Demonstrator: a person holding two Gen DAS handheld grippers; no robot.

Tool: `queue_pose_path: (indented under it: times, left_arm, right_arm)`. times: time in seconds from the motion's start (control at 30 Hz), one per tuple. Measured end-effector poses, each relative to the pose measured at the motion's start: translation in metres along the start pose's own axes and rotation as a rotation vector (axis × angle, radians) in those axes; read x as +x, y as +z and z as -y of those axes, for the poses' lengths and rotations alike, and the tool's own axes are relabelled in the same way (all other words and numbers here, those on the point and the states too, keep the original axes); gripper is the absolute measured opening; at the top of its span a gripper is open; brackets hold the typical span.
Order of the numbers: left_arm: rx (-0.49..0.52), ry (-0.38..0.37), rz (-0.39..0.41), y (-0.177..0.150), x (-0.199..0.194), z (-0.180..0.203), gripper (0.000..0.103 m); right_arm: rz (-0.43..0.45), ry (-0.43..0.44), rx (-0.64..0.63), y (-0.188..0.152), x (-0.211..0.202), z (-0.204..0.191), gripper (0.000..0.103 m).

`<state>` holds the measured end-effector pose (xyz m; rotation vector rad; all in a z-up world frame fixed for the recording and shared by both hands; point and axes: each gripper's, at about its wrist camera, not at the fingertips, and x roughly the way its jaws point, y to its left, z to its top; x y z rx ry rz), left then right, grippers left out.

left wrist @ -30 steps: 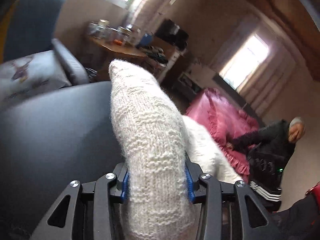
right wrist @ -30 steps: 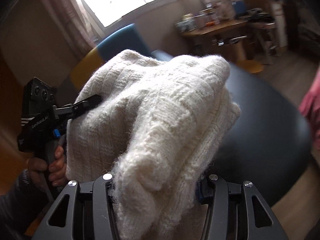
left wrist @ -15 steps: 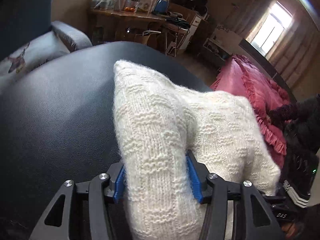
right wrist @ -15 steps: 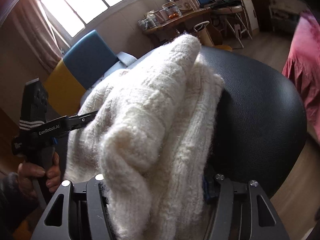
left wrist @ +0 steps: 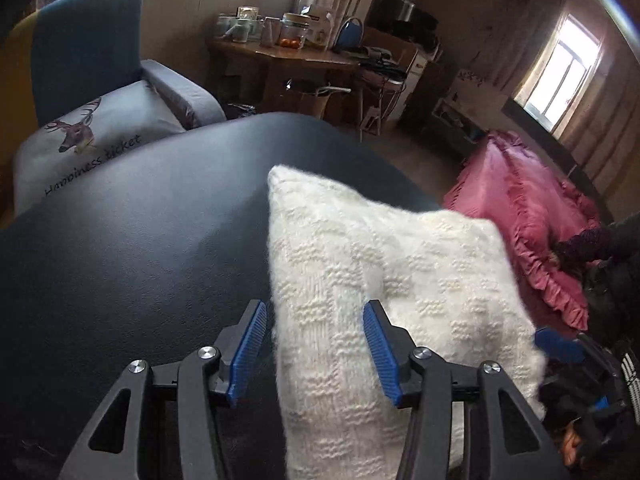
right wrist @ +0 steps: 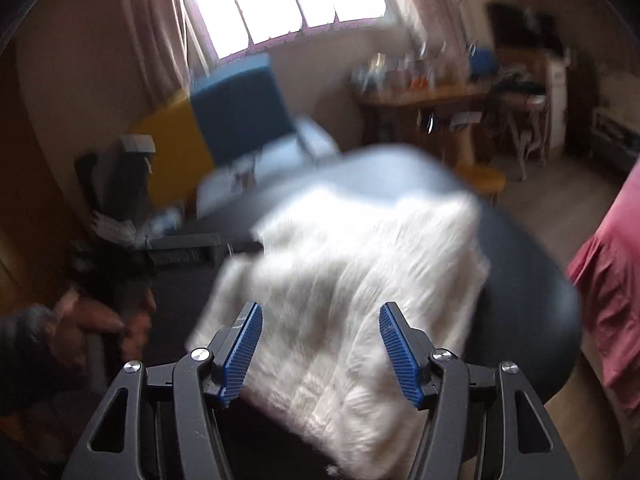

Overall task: Fold clothes
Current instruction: 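Release the squared sweater and withdraw both grippers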

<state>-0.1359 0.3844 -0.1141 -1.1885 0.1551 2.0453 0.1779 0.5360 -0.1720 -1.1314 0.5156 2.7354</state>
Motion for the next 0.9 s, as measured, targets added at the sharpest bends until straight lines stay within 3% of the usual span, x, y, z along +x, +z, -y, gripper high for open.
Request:
queue_pose_path:
  times: [0.03,0.1,0.3,0.37,0.4,0.43,0.5,0.77,0.83,0.9]
  left_arm:
    - [0.006,0.012,-0.018,-0.004,0.006,0.002,0.053]
    - [0.013,0.039,-0.018,-0.011,0.005,0.009,0.053]
    - [0.061,0.138,0.051,-0.017,-0.043,0.034,0.052]
    - [0.072,0.17,0.081,-0.024,-0.065,0.043,0.052]
    - [0.078,0.186,0.096,-0.027,-0.075,0.047,0.052]
    - [0.083,0.202,0.112,-0.03,-0.086,0.052,0.053]
    - [0.095,0.233,0.142,-0.037,-0.108,0.061,0.053]
    - [0.125,0.304,0.193,-0.067,-0.169,0.072,0.048]
    - [0.104,0.357,0.253,-0.078,-0.189,0.069,0.049]
    - [0.085,0.36,0.273,-0.083,-0.2,0.064,0.049]
  right_arm:
    - [-0.033,-0.017,0.017,-0.012,0.015,0.008,0.052]
    - [0.003,-0.012,0.058,-0.028,0.023,0.022,0.048]
    - [0.029,-0.023,0.118,-0.032,-0.001,0.013,0.05]
    - [0.058,-0.038,0.124,-0.03,-0.014,0.003,0.056]
    - [0.08,-0.054,0.124,-0.026,-0.024,-0.004,0.07]
    - [0.108,-0.078,0.122,-0.018,-0.038,-0.015,0.089]
    - [0.166,-0.124,0.118,-0.002,-0.061,-0.035,0.103]
    - [0.323,-0.291,0.107,0.007,-0.096,-0.096,0.103]
    - [0.311,-0.323,0.098,0.008,-0.098,-0.104,0.103]
    - [0.286,-0.35,0.087,0.011,-0.095,-0.111,0.103]
